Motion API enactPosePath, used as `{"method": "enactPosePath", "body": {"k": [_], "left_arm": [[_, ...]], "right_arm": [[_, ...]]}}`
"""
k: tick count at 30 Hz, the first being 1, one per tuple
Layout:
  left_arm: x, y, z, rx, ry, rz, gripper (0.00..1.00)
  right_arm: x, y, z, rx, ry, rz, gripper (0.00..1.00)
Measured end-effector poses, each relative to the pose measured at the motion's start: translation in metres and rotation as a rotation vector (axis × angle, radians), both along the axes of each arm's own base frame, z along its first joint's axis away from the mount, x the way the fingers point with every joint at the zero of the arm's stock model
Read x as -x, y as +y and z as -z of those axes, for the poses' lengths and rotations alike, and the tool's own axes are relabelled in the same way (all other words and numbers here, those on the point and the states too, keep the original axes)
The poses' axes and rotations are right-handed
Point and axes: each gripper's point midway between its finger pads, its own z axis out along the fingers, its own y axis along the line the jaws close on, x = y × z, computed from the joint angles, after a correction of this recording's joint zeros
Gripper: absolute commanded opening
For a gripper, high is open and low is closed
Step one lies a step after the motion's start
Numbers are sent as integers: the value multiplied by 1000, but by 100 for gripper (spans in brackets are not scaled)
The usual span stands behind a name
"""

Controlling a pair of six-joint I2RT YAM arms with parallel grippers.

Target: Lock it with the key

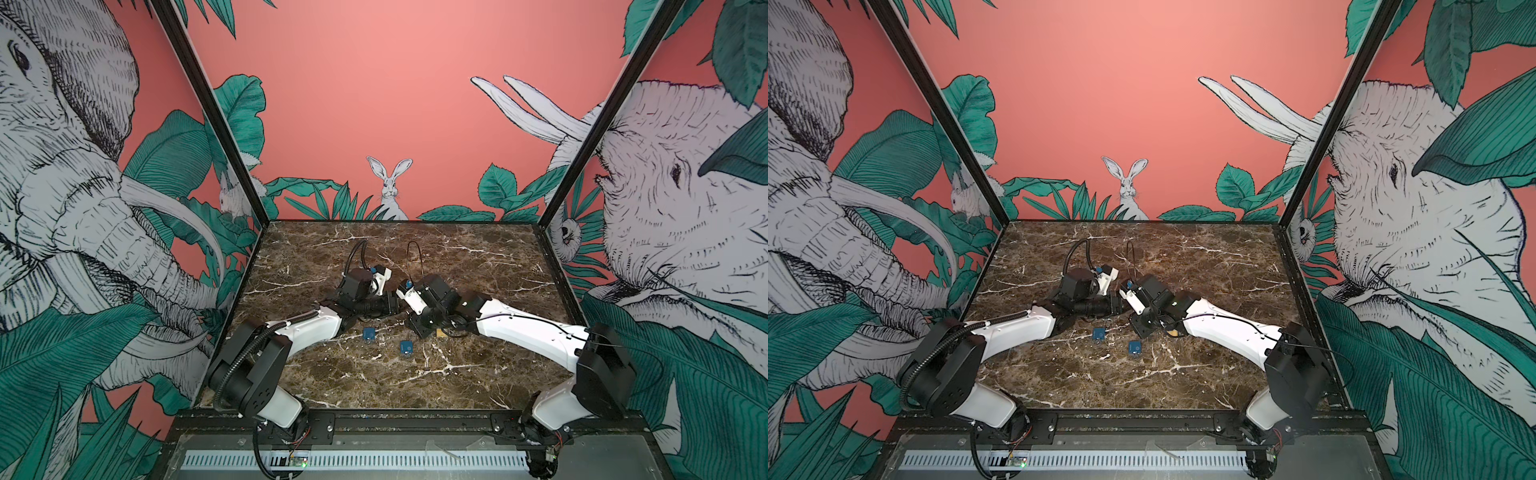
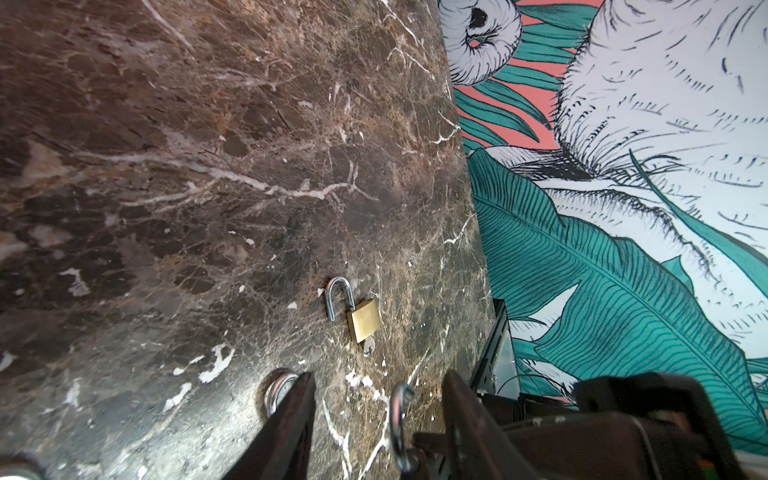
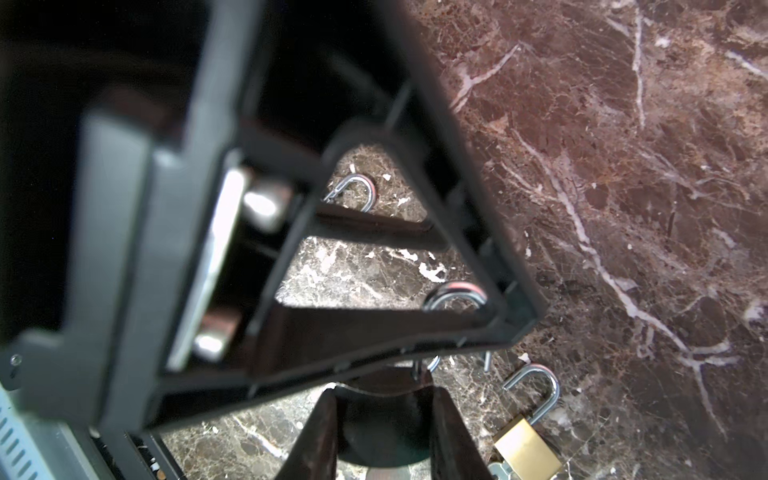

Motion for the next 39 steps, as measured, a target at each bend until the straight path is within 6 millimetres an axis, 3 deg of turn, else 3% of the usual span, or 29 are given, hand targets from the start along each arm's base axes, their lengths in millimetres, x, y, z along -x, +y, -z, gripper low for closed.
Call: {"method": "enactPosePath", "body": {"k": [9,25,32,35,39], "left_arm": [[6,-5,13,-6,39,28,39],[5,-9,11,17,41,36,26],[5,-11,13,19,45,40,12],[4,-12,11,33,50,36,0],[2,-12,12,27,47,26,0]], "right_arm": [[-3,-2,1,13,-12,11,29],[-2,2,3,23,-11,2,30],[-3,2,9,38,-4,2,32],[-5,3,10,31,-6,15,34],[-12,9,2,9,-38,21,40]]}}
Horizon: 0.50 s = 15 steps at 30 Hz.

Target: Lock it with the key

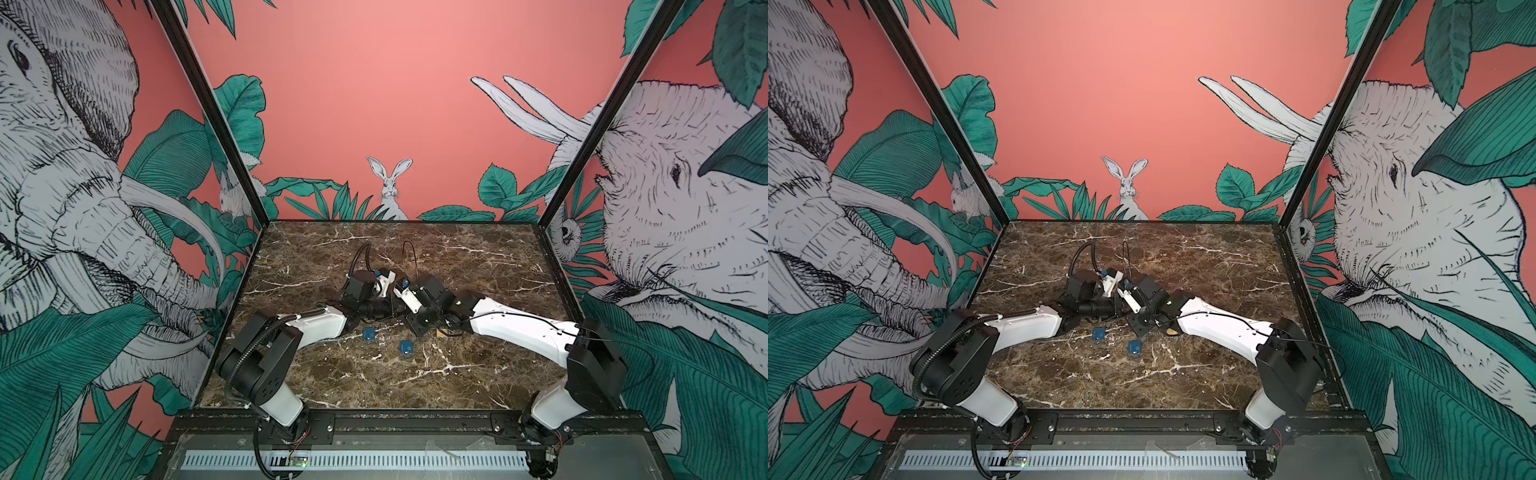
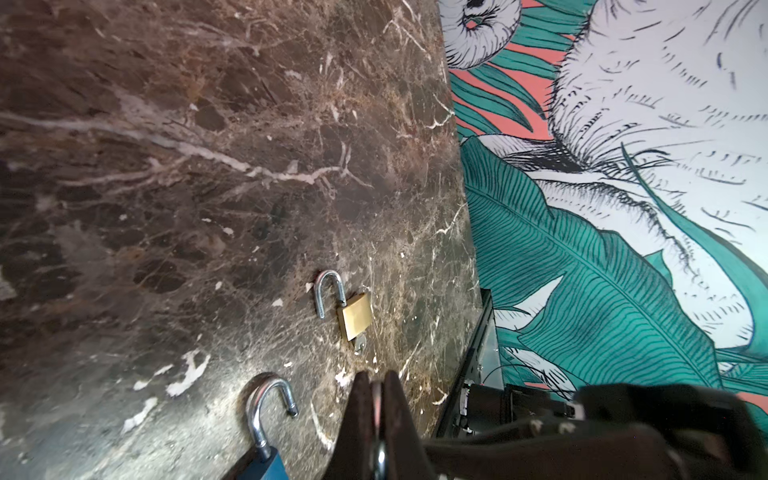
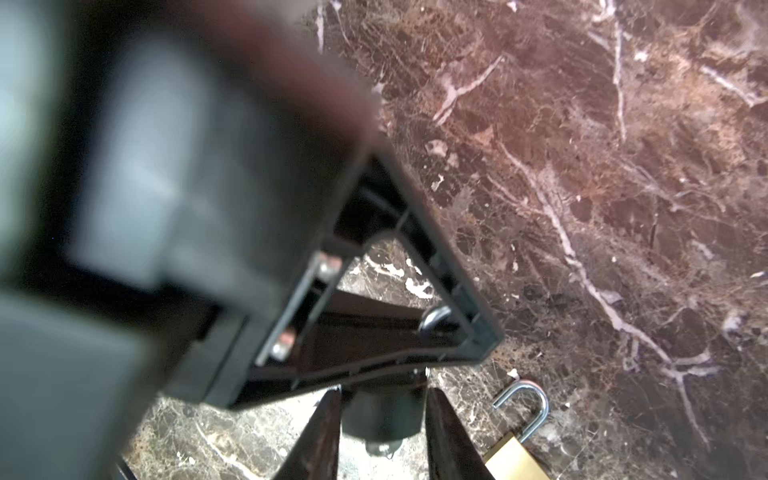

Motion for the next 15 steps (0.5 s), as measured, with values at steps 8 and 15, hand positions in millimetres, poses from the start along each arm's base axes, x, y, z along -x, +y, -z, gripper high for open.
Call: {"method": "enactPosePath", "body": {"k": [8,15], "left_arm": [[-6,4,3,-1,10,-63,0],[-10,20,-19,42,68,-218,0]], "right_arm": [[-14,-4,-7,-60,-24,56,64],[-25,-53,-46,-221,-213,168,64]]}}
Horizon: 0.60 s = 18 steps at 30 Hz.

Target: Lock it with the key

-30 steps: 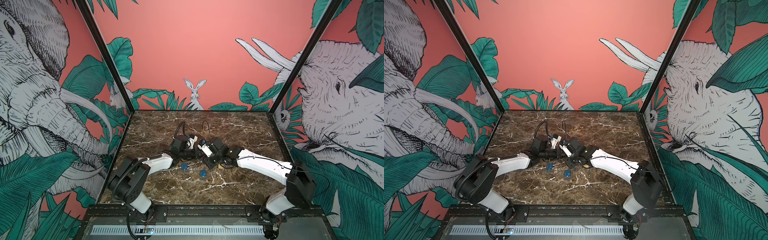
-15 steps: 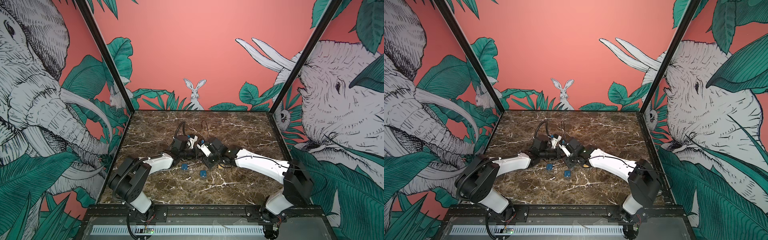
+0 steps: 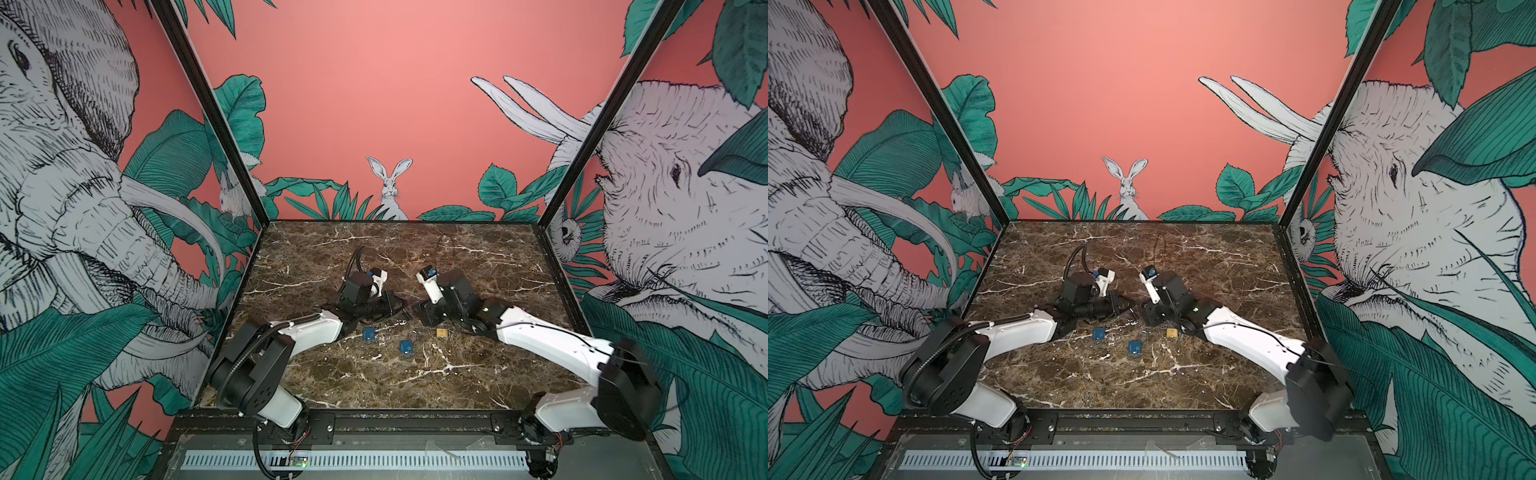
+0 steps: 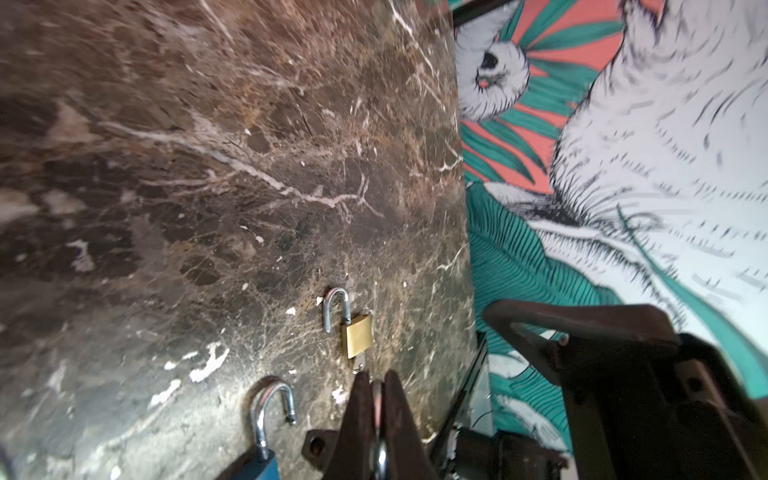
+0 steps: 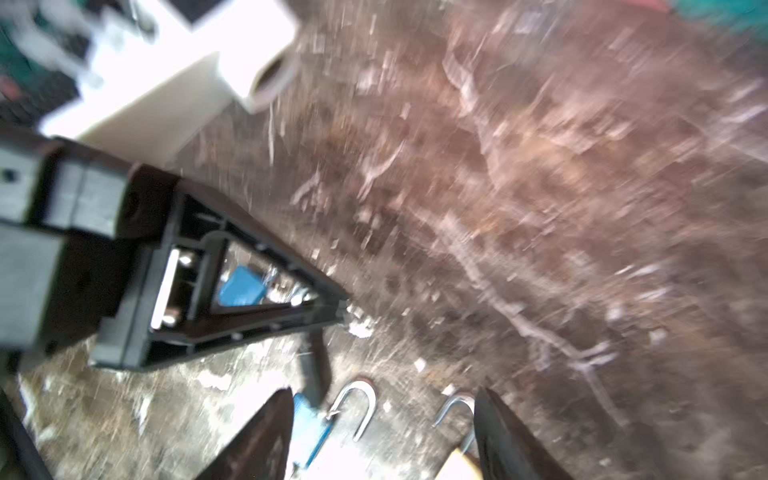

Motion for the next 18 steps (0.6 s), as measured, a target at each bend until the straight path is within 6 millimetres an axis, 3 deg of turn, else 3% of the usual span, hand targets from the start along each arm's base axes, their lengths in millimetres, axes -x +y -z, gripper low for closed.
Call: {"method": "enactPosePath", "body": {"k": [2,7,13,18], "left_arm": [[1,8,-13,46,30,-70,0],[5,26,-41,182,135,-234,0],[12,51,-63,315,255,-401,0],[12,52,-72,392,326,-441,0]], "right_arm": [[6,-8,-17,-44,-95,-9,57],[15,-15,-50,-81,-239,-61,58],[22,6,-101,-149,-346,-200,57],[23,34,-119,-201,-347,-315,50]]}}
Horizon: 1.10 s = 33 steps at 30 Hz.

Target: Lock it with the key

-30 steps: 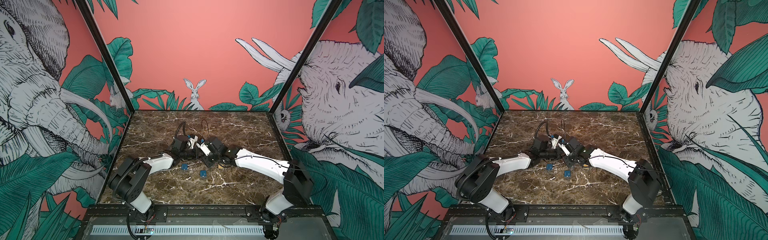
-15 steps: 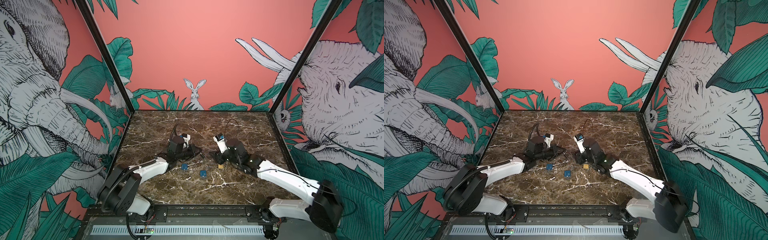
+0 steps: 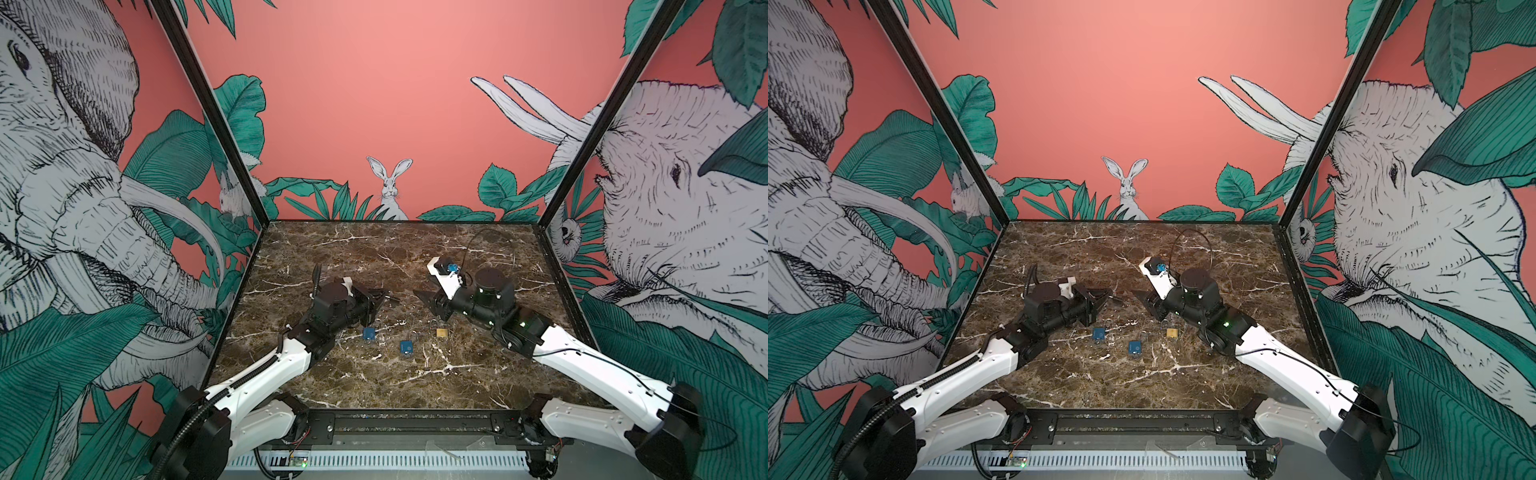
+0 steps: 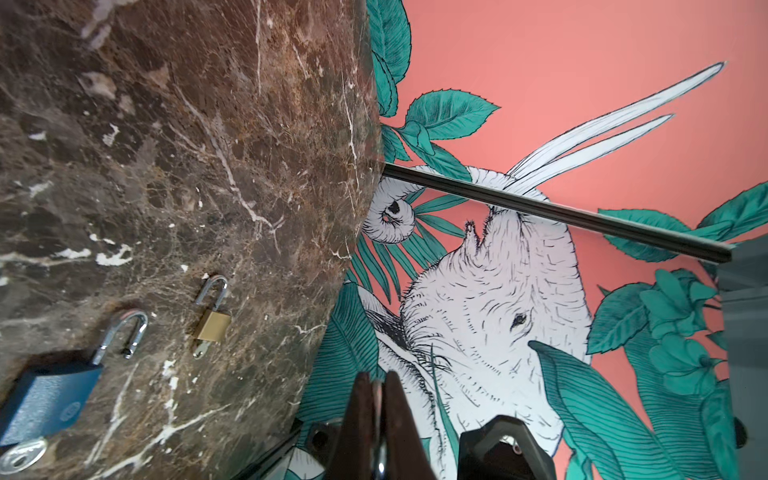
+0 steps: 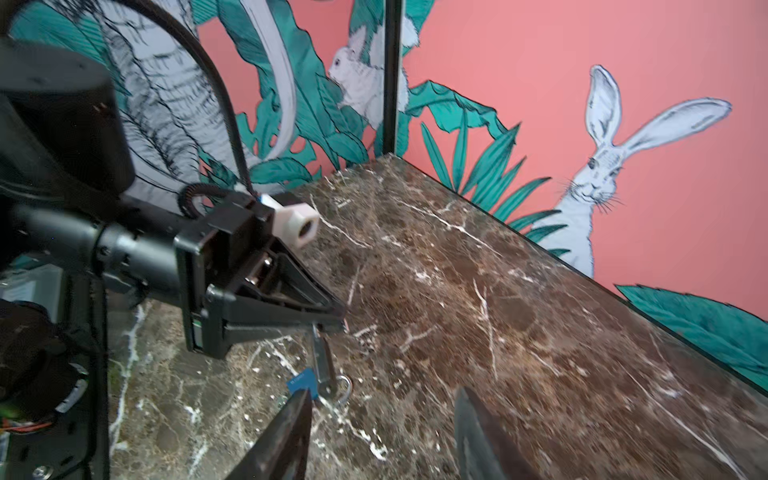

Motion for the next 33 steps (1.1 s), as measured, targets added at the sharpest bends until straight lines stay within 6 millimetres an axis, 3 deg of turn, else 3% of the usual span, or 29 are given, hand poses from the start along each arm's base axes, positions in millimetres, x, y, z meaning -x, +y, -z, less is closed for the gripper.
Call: {"method": "enactPosePath", "body": {"k": [7,10,33], "left_arm": [[1,0,2,21,40,-9,0],[2,0,2,20,43,-3,0],[1,-6,-9,43,2,25,0]], "right_arm": [[3,22,24,29,77,-98,46],[4,26,30,31,101,-118,40],[-2,40,74,55,234,-125,33]]}}
